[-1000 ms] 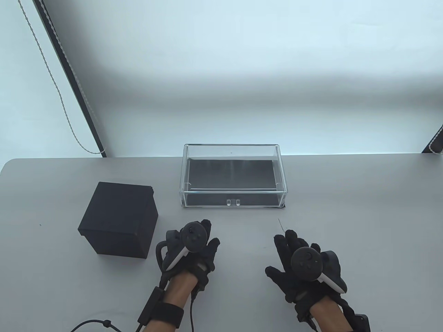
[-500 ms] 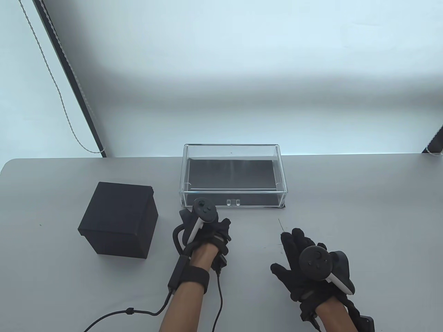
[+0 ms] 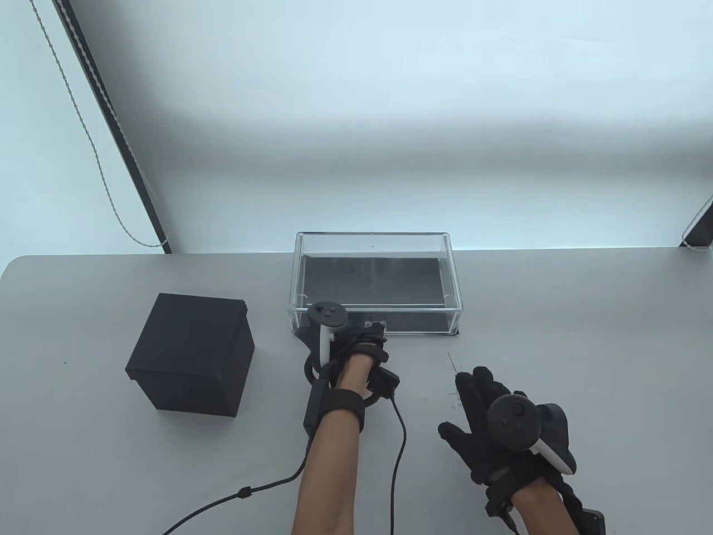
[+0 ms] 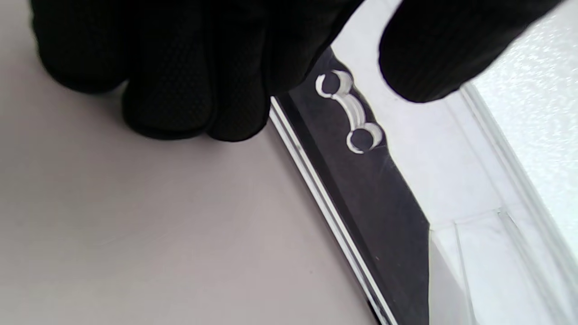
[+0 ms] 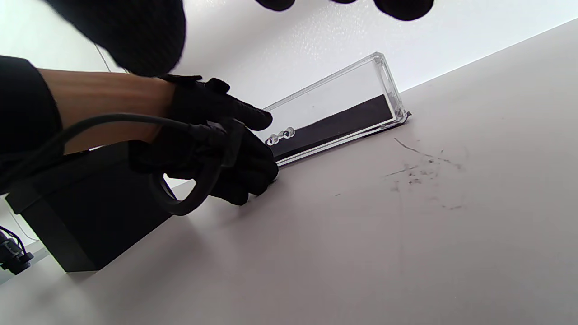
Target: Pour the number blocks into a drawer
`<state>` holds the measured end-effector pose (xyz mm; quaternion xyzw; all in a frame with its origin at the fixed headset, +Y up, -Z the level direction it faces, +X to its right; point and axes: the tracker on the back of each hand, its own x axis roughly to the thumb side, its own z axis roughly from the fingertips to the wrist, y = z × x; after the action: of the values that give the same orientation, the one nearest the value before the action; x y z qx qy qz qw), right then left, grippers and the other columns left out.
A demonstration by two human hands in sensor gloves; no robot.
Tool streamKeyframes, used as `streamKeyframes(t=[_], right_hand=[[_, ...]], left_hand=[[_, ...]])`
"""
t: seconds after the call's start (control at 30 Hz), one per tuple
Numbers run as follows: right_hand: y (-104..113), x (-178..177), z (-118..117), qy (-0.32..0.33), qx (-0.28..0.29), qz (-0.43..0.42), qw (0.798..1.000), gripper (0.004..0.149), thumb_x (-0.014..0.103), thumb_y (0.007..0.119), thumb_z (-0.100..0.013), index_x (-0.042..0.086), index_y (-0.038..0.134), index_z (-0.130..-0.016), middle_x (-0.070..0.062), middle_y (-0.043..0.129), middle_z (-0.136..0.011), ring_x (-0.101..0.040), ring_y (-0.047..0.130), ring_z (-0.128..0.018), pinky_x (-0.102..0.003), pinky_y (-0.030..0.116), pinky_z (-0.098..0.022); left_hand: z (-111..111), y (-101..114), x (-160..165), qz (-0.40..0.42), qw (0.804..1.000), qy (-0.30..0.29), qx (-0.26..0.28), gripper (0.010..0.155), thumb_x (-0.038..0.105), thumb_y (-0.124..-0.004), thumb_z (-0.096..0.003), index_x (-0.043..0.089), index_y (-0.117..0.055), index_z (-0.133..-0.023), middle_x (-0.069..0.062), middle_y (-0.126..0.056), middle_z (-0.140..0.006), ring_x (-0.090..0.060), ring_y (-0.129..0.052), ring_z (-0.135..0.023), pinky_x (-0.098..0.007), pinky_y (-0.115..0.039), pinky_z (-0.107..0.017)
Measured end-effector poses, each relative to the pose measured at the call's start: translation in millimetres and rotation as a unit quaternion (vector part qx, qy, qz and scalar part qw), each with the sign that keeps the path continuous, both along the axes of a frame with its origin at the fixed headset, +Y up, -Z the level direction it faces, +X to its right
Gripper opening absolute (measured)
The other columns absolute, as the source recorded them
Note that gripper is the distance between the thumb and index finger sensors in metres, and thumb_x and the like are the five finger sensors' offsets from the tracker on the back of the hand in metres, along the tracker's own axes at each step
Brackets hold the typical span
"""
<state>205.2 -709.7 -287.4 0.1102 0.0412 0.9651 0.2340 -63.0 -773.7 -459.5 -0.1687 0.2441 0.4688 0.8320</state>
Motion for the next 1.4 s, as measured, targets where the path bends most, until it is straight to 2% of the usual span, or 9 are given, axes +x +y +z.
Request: streamKeyframes(t=[0.33, 0.47, 0.57, 0.77, 1.1, 1.4], right_hand=[[0.8, -0.6, 0.4, 0.001, -0.002, 0.000, 1.000, 0.086, 0.061, 0.074, -0.043, 0.021, 0.029, -0.104, -0.018, 0.024, -0.112, -0.052, 0.038, -0.099, -0.076, 0.023, -0.065], [1.0, -0.4, 0.3, 0.001, -0.004, 0.000, 1.000, 0.086, 0.061, 0.074, -0.043, 0.021, 0.028, -0.104, -0.018, 0.023, -0.112, -0.052, 0.038, -0.099, -0.076, 0.023, -0.066], [1.2, -0.4, 0.4, 0.001, -0.004, 0.000, 1.000, 0.086, 0.061, 0.074, -0.043, 0.021, 0.028, -0.104, -0.018, 0.024, -0.112, -0.053, 0.038, -0.099, -0.076, 0.023, -0.065], [1.1, -1.0, 0.4, 0.002, -0.007, 0.002, 1.000, 0.086, 0.061, 0.074, -0.043, 0.021, 0.029, -0.104, -0.018, 0.024, -0.112, -0.053, 0.038, -0.099, -0.076, 0.023, -0.065], [2.5, -0.7, 0.7, 0.001, 0.000, 0.004, 1.000, 0.086, 0.061, 0.074, -0.043, 0.021, 0.029, -0.104, -0.018, 0.024, -0.112, -0.053, 0.038, -0.099, -0.076, 0.023, -0.065], [2.4, -2.3, 1.3, 0.003, -0.001, 0.008, 1.000, 0.086, 0.061, 0.074, -0.043, 0.021, 0.029, -0.104, -0.018, 0.024, -0.112, -0.053, 0.038, -0.099, -0.076, 0.023, -0.065]], left_hand=[[-11.0, -13.7, 3.1, 0.078, 0.994, 0.071, -0.025, 0.067, 0.054, -0.075, -0.0445, 0.003, -0.073, -0.088, -0.015, -0.099, -0.076, -0.039, -0.097, -0.059, -0.057, -0.080, -0.047], [-9.6, -23.7, 1.9, 0.138, 0.983, 0.112, -0.038, 0.061, 0.051, -0.076, -0.0449, 0.004, -0.076, -0.085, -0.011, -0.101, -0.070, -0.035, -0.099, -0.056, -0.056, -0.082, -0.045], [-8.6, -34.8, 1.2, 0.209, 0.967, 0.143, -0.040, 0.057, 0.048, -0.077, -0.0453, 0.004, -0.078, -0.081, -0.008, -0.102, -0.066, -0.033, -0.100, -0.054, -0.056, -0.081, -0.044], [-8.2, -42.9, 0.3, 0.255, 0.957, 0.129, -0.041, 0.054, 0.048, -0.077, -0.0459, 0.006, -0.078, -0.080, -0.002, -0.101, -0.061, -0.028, -0.100, -0.051, -0.055, -0.081, -0.043], [-3.4, -45.1, 1.9, 0.251, 0.960, 0.124, -0.024, 0.054, 0.048, -0.077, -0.0452, 0.007, -0.077, -0.080, -0.001, -0.099, -0.059, -0.025, -0.099, -0.049, -0.052, -0.082, -0.042], [18.3, -48.9, 2.7, 0.267, 0.956, 0.118, -0.021, 0.054, 0.048, -0.077, -0.0456, 0.007, -0.076, -0.080, -0.001, -0.098, -0.059, -0.025, -0.098, -0.050, -0.048, -0.083, -0.042]])
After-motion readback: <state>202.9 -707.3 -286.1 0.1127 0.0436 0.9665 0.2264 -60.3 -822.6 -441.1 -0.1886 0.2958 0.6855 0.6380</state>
